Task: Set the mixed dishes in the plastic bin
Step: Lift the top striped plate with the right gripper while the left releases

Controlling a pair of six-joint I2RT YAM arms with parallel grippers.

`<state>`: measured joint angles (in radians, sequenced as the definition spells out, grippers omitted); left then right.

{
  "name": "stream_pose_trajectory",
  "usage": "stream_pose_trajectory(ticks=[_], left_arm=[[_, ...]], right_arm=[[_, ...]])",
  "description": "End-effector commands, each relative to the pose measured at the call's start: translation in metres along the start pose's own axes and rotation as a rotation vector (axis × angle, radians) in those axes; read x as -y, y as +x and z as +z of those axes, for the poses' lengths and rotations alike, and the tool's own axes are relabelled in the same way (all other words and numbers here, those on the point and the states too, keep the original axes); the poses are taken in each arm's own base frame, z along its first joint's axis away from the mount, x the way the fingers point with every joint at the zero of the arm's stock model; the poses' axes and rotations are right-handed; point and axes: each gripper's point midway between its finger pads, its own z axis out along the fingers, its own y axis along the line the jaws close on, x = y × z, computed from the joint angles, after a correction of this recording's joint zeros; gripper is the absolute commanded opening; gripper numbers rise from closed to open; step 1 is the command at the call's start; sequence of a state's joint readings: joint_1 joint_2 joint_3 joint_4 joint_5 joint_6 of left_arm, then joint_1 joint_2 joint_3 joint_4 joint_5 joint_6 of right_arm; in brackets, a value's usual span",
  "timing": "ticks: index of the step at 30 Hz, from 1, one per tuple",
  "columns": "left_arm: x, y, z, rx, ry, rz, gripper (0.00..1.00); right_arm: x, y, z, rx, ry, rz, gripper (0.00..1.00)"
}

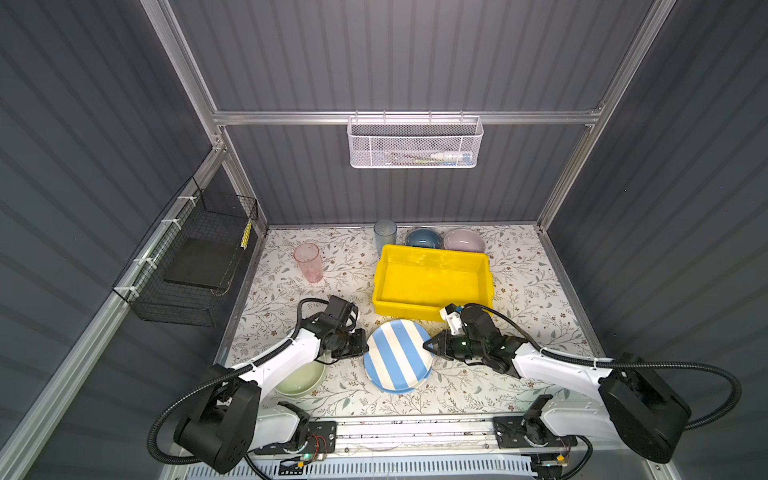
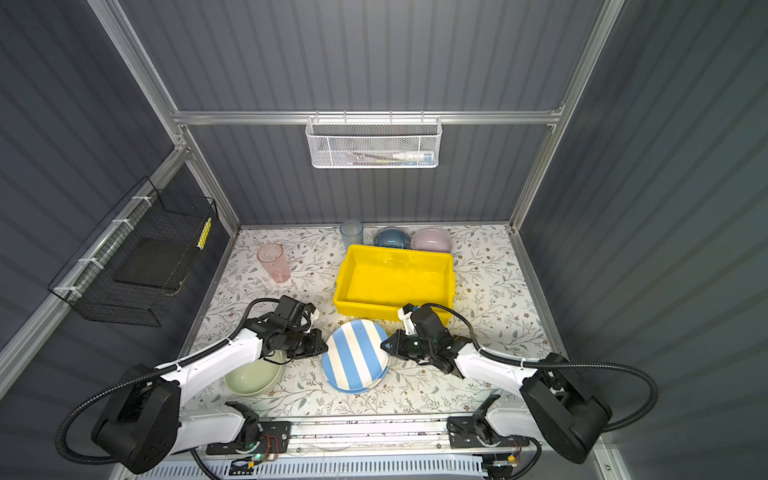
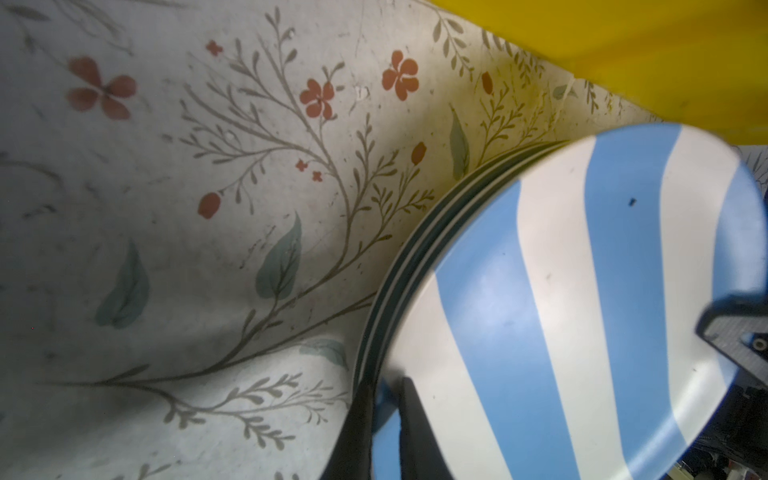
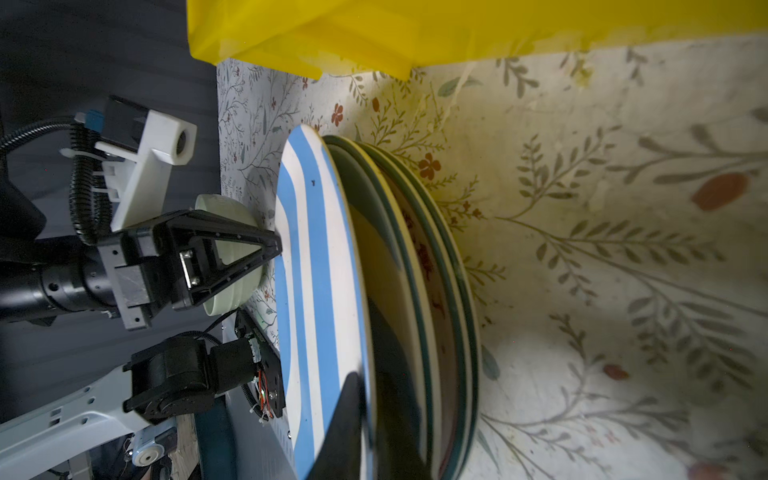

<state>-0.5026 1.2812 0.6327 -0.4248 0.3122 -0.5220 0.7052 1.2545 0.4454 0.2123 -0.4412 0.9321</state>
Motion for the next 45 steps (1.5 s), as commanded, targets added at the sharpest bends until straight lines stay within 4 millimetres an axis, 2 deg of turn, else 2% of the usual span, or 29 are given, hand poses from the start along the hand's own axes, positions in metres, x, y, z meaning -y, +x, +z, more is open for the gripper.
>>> stream_pose_trajectory(ticks=[1, 9, 12, 15, 21, 25, 28, 34, 38, 45], left_arm=[[-0.004, 0.011, 0.0, -0.038, -0.023, -0.017, 0.18], [0.006, -0.003, -0.024, -0.006, -0.051, 0.026, 0.35], [0.009, -0.015, -0.037, 0.026, -0.086, 0.049, 0.44], [0.016, -0.032, -0.051, 0.055, -0.112, 0.095, 0.56], [0.039, -0.083, -0.064, 0.148, -0.093, 0.139, 0.57], [0.041, -0.115, -0.064, 0.189, -0.103, 0.152, 0.54], [0.04, -0.136, -0.061, 0.208, -0.11, 0.157, 0.5], [0.034, -0.163, -0.05, 0.209, -0.139, 0.168, 0.5], [0.038, -0.172, -0.04, 0.187, -0.108, 0.179, 0.48], [0.044, -0.184, -0.026, 0.162, -0.077, 0.196, 0.44]], right_arm=[[-0.014, 0.002, -0.006, -0.009, -0.023, -0.032, 0.01], [-0.013, 0.001, -0.023, 0.002, 0.049, -0.056, 0.0], [-0.023, -0.002, -0.035, 0.026, 0.042, -0.082, 0.0], [-0.029, -0.005, -0.043, 0.043, 0.037, -0.1, 0.0], [-0.04, -0.013, -0.065, 0.071, 0.082, -0.154, 0.0], [-0.042, -0.032, -0.091, 0.157, 0.168, -0.18, 0.0], [-0.054, -0.052, -0.113, 0.229, 0.169, -0.194, 0.0], [-0.065, -0.098, -0.154, 0.368, 0.213, -0.202, 0.0], [-0.069, -0.129, -0.168, 0.435, 0.241, -0.2, 0.0], [-0.074, -0.179, -0.173, 0.493, 0.229, -0.189, 0.0]])
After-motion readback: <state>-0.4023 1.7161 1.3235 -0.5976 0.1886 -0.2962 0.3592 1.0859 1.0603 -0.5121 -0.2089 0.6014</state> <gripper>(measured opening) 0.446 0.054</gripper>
